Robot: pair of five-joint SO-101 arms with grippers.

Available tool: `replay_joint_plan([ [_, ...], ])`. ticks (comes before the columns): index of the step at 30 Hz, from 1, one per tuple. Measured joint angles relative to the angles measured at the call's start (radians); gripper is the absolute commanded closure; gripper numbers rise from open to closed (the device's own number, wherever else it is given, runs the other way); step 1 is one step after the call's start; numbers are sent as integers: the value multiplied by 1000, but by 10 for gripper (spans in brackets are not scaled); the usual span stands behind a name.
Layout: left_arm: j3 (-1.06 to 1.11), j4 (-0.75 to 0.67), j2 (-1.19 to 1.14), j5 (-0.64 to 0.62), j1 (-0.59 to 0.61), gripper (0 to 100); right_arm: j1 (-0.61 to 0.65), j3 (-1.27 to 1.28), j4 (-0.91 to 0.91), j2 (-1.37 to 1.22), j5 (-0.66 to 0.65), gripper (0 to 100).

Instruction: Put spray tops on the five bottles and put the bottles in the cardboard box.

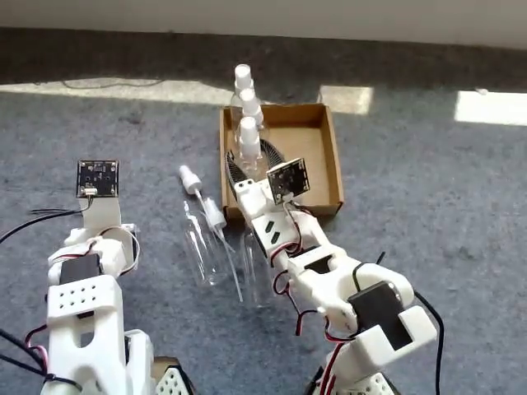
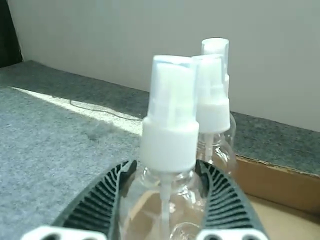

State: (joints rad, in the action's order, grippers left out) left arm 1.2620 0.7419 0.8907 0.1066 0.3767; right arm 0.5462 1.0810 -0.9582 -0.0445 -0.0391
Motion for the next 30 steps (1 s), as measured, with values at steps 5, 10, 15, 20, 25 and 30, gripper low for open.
replay_joint_plan([
  [5, 0, 0, 0, 0, 0, 859, 0, 0, 0, 0, 0, 864],
  [10, 0, 0, 0, 0, 0, 859, 0, 0, 0, 0, 0, 815],
  [15, 0, 0, 0, 0, 0, 859, 0, 38, 0, 0, -6, 815],
  [20, 0, 0, 0, 0, 0, 859, 0, 40, 0, 0, -6, 815],
  [25, 0, 0, 0, 0, 0, 859, 0, 40, 0, 0, -6, 815],
  [30, 0, 0, 0, 0, 0, 859, 2, 40, 0, 0, -6, 815],
])
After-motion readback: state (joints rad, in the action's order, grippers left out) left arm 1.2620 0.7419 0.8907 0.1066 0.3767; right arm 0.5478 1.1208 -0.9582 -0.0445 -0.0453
